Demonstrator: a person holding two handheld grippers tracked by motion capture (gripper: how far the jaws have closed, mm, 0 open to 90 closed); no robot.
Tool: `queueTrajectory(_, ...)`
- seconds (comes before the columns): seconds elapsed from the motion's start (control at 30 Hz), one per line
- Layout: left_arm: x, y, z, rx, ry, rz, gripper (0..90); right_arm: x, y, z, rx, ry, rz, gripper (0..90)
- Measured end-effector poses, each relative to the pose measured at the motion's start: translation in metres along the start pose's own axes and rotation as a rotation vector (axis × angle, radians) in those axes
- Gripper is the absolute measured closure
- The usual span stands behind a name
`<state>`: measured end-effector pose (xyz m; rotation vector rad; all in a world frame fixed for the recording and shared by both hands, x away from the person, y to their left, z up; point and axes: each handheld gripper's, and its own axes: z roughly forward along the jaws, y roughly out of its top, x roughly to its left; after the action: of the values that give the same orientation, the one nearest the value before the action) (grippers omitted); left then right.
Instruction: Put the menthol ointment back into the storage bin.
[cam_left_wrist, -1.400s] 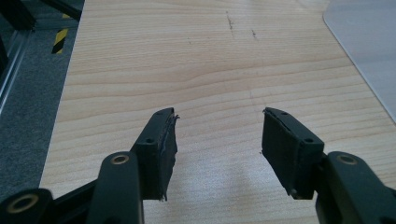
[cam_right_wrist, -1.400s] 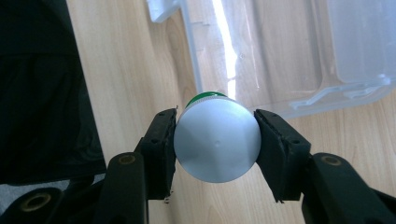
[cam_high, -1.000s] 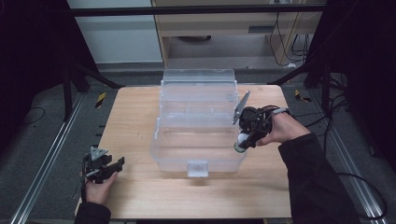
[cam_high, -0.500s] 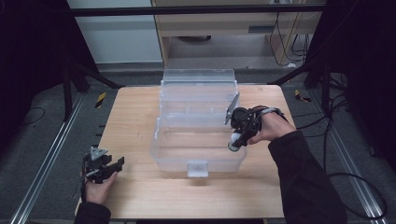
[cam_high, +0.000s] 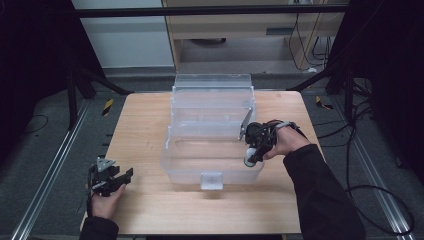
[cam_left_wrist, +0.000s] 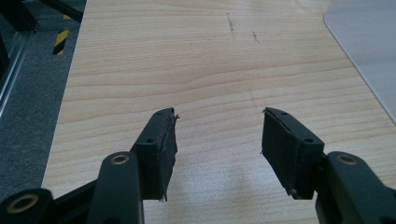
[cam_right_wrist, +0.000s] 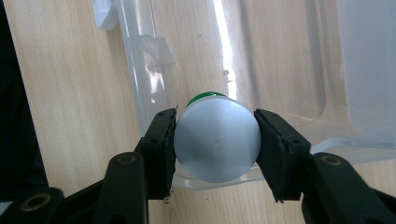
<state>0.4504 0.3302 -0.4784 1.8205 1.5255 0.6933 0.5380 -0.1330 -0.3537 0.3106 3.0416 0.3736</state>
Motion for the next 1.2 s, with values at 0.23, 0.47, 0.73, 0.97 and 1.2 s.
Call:
queueTrajectory(0.23, 0.0, 0.0, 0.0, 0.001, 0.001, 0.001, 44.5, -0.002, -0.007, 0.012, 0.009, 0.009, 0.006, 50.5)
queueTrajectory(0.47, 0.0, 0.0, 0.001, -0.001, 0.001, -0.001, 44.5, -0.002, -0.011, 0.02, 0.023, 0.008, 0.006, 50.5)
queueTrajectory(0.73, 0.001, 0.0, 0.0, -0.002, 0.002, -0.001, 44.5, -0.001, -0.008, 0.028, 0.038, 0.015, -0.011, 50.5)
queueTrajectory(0.97, 0.001, 0.0, 0.0, -0.003, 0.003, 0.0, 44.5, -0.001, -0.011, 0.033, 0.036, 0.028, 0.004, 50.4)
queueTrajectory(1.2, 0.0, 0.0, 0.0, -0.002, 0.002, 0.0, 44.6, -0.001, -0.017, 0.04, 0.032, 0.033, 0.012, 50.4)
